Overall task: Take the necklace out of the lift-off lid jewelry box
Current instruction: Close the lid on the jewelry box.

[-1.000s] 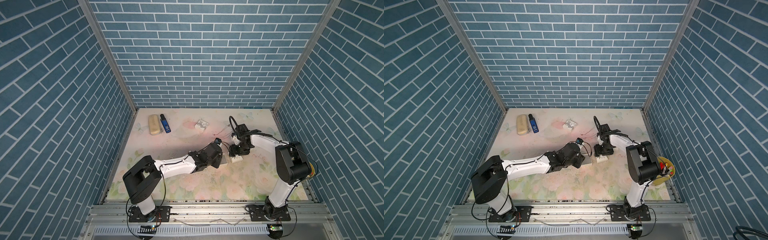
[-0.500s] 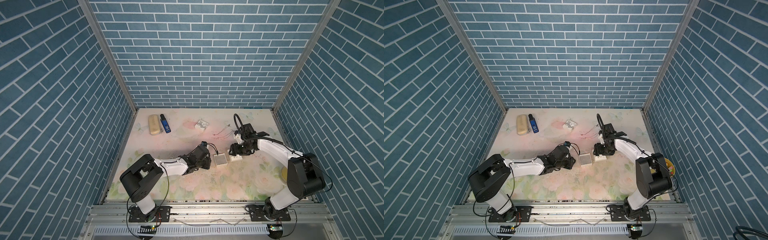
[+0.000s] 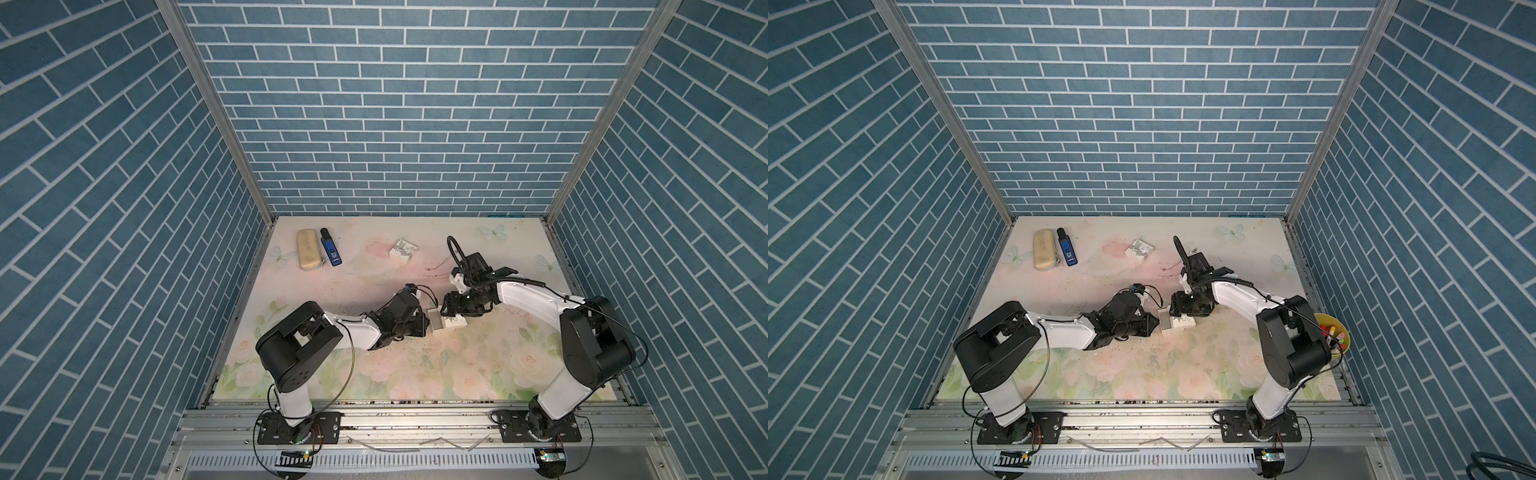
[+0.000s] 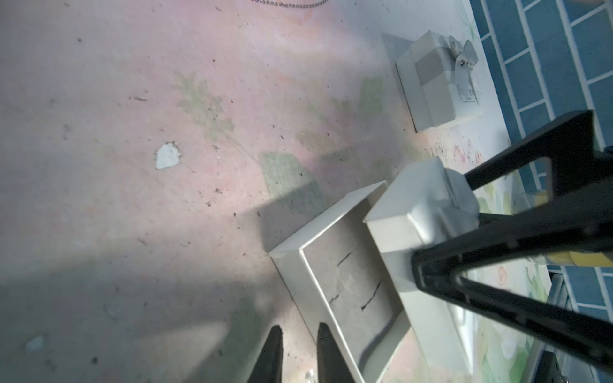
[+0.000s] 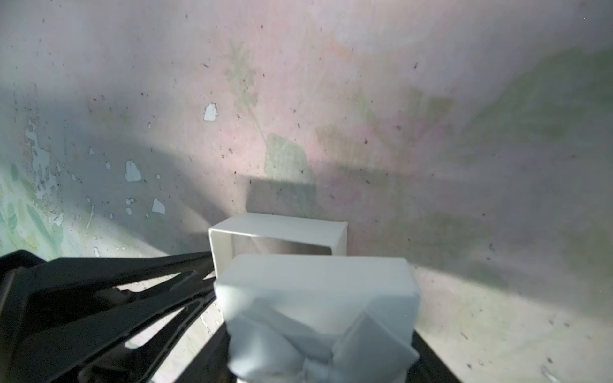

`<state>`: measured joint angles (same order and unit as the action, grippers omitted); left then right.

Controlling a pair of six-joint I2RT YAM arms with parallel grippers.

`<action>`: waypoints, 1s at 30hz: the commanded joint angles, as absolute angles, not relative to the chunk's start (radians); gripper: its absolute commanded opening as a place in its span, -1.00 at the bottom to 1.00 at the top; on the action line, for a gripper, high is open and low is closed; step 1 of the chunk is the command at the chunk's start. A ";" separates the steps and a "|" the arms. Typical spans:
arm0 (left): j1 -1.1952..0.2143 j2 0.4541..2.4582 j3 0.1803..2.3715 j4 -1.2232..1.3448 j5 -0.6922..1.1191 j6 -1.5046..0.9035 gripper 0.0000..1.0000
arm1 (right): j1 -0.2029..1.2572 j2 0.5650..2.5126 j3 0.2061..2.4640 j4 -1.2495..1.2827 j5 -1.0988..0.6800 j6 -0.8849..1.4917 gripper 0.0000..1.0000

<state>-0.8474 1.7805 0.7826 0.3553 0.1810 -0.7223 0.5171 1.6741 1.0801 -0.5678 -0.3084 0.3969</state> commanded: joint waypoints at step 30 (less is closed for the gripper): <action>-0.853 1.835 0.772 0.476 0.233 -0.785 -0.65 | 0.545 1.699 1.152 -0.634 -0.280 0.482 0.23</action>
<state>-0.8433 1.8244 0.7826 0.4320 0.2119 -0.7750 0.5365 1.7329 1.1442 -0.6029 -0.3172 0.4343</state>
